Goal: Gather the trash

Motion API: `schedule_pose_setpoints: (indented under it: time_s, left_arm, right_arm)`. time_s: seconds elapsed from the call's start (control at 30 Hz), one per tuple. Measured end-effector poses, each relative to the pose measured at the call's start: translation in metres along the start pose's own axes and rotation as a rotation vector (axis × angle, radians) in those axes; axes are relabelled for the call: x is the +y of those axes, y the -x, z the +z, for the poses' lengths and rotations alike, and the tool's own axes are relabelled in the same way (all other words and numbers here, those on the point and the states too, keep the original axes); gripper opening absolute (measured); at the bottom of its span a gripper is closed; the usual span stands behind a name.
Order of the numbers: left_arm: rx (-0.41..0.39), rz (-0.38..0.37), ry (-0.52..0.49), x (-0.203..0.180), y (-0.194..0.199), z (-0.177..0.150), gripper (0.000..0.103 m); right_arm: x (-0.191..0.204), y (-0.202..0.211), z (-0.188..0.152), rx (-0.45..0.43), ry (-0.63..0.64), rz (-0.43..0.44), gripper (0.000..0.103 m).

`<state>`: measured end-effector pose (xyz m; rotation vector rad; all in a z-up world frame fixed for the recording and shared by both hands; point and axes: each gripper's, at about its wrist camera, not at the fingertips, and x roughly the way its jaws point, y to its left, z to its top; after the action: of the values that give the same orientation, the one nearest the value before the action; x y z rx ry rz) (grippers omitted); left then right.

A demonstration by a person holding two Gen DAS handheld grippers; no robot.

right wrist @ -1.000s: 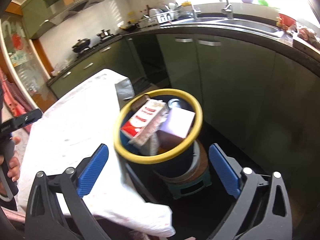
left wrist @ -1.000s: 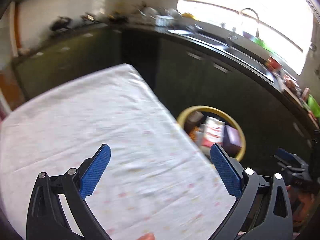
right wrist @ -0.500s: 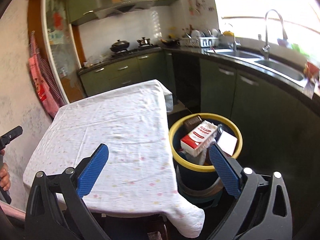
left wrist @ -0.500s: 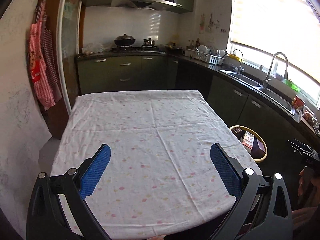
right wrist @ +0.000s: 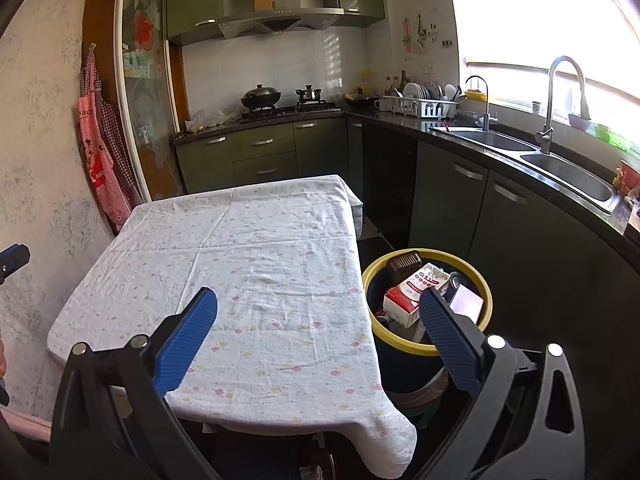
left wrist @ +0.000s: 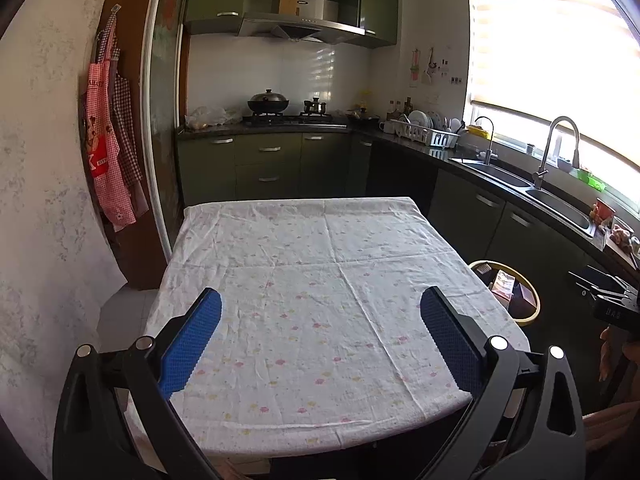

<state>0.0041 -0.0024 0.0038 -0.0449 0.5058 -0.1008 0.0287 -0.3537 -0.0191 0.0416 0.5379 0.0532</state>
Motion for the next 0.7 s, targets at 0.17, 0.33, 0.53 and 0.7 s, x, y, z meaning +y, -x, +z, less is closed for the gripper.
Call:
schedule_pose_setpoints:
  time_s: [0.17,0.33,0.53,0.7]
  left_arm:
    - [0.009,-0.009,0.004,-0.002,-0.0028,0.001,0.098]
    - [0.019,-0.018,0.0,-0.0048,-0.0072,0.0012,0.098]
    - [0.02,-0.017,-0.001,-0.0052,-0.0077,0.0013,0.098]
    - [0.022,-0.017,-0.001,-0.006,-0.0087,0.0005,0.098]
  right_arm:
    - [-0.005,0.0,-0.0033,0.003,-0.016,-0.003,0.096]
    - [-0.0087,-0.0012,-0.0045,0.005,-0.026,-0.005,0.096]
    - [-0.0088,-0.0017,-0.0058,0.006,-0.025,-0.004,0.096]
    - [-0.0084,-0.0017,-0.0057,0.006,-0.026,-0.004,0.096]
